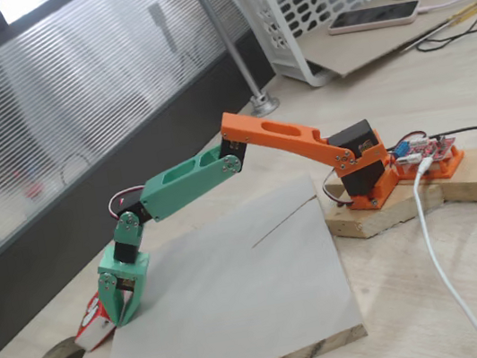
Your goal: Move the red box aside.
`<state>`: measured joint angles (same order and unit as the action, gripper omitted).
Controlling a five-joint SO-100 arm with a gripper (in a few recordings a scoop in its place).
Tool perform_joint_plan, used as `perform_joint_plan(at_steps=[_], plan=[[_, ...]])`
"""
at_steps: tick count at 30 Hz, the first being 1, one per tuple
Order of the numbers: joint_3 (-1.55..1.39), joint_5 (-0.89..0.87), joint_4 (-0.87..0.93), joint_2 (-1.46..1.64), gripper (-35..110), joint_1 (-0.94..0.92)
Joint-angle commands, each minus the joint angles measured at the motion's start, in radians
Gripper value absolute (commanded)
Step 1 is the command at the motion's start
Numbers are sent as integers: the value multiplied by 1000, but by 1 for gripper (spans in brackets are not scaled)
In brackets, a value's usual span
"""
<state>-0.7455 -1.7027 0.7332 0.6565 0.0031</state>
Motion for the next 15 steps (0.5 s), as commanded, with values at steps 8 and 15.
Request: perform_joint_plan(at_steps=[8,15], plan=[[8,-21,-459,20,4,11],[-5,-23,-508,20,4,12]])
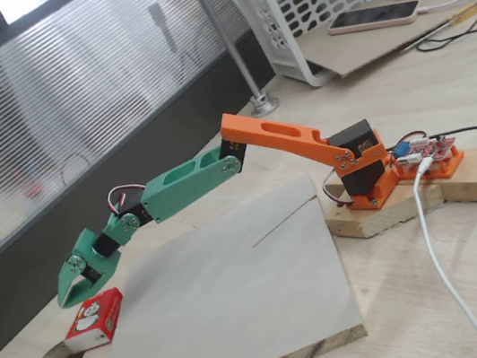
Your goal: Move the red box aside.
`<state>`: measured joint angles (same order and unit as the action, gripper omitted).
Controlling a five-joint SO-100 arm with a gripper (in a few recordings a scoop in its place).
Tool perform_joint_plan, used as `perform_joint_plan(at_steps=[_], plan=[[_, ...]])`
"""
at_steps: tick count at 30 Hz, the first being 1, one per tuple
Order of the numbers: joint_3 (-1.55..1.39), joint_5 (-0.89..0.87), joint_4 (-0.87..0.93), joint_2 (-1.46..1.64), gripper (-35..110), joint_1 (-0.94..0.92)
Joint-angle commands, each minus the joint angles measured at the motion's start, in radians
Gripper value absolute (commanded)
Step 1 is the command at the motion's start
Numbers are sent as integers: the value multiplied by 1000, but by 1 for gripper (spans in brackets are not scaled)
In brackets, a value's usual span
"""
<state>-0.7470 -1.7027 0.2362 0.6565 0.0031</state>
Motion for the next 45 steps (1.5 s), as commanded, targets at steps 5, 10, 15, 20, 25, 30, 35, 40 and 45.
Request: perform_joint_plan(at_steps=[5,10,15,20,25,30,35,40,45], plan=[[-127,-25,114,91,3,17],[-244,-14,457,365,3,28],[-276,-11,828,618,3,18],[-276,-11,1259,787,3,28],[-278,-9,1723,904,4,28],[-308,-9,1801,1052,4,29],[-620,-20,1796,1255,4,29],[-989,-20,1767,1525,4,20],[-1330,-21,1543,1678,4,21]])
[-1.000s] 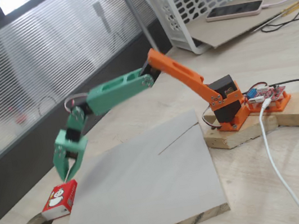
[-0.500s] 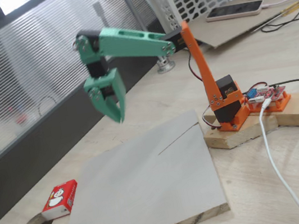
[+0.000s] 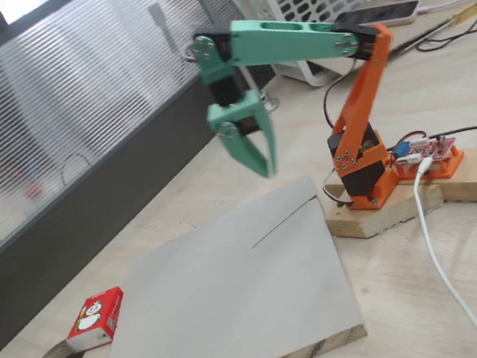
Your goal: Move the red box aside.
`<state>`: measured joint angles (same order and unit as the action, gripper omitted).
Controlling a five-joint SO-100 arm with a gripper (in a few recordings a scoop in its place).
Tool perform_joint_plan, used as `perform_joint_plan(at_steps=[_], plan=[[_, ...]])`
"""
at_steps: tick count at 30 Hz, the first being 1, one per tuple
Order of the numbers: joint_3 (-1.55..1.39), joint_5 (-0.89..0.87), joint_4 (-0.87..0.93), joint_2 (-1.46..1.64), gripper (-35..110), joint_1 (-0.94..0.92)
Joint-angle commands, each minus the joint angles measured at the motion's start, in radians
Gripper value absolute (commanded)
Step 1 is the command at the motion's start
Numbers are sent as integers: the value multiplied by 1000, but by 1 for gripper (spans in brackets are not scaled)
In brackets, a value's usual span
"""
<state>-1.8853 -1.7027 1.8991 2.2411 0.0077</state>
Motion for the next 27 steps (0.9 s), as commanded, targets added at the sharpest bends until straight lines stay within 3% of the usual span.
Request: perform_joint_plan(at_steps=[1,9,27], plan=[[-259,-21,-175,107,4,20],[-603,-21,-514,120,4,15],[-647,-17,-523,195,4,21]])
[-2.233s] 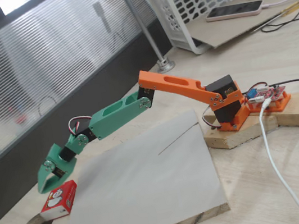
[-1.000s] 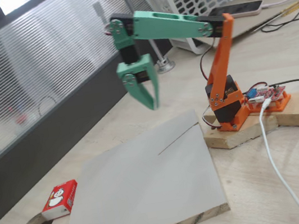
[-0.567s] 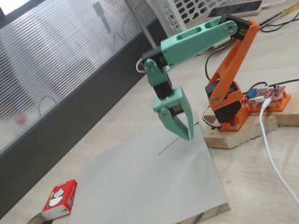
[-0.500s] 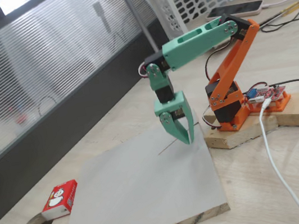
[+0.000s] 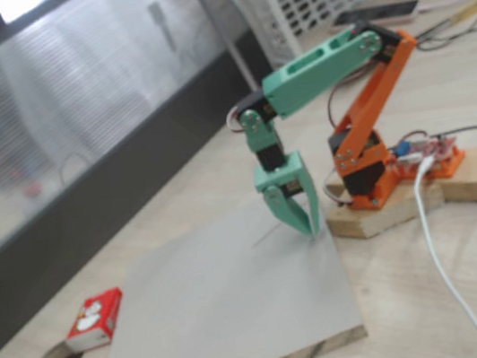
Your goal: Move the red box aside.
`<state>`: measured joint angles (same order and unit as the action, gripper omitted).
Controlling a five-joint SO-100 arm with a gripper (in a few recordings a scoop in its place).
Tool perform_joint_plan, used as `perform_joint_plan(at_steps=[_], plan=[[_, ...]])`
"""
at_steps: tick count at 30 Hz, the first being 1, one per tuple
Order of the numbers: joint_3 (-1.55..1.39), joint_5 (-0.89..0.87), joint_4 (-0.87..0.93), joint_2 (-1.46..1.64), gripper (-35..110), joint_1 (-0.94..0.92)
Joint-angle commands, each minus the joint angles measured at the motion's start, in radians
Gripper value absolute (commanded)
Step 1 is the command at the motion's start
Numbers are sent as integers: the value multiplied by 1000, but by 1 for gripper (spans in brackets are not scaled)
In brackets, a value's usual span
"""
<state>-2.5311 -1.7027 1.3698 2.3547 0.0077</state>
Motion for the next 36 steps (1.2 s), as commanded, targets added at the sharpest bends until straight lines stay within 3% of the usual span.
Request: perform_joint_plan(at_steps=[1,9,14,36], plan=[[-2,-15,6,81,4,20],[-2,-12,15,81,4,14],[0,-12,112,81,4,17],[0,-12,114,80,4,11]])
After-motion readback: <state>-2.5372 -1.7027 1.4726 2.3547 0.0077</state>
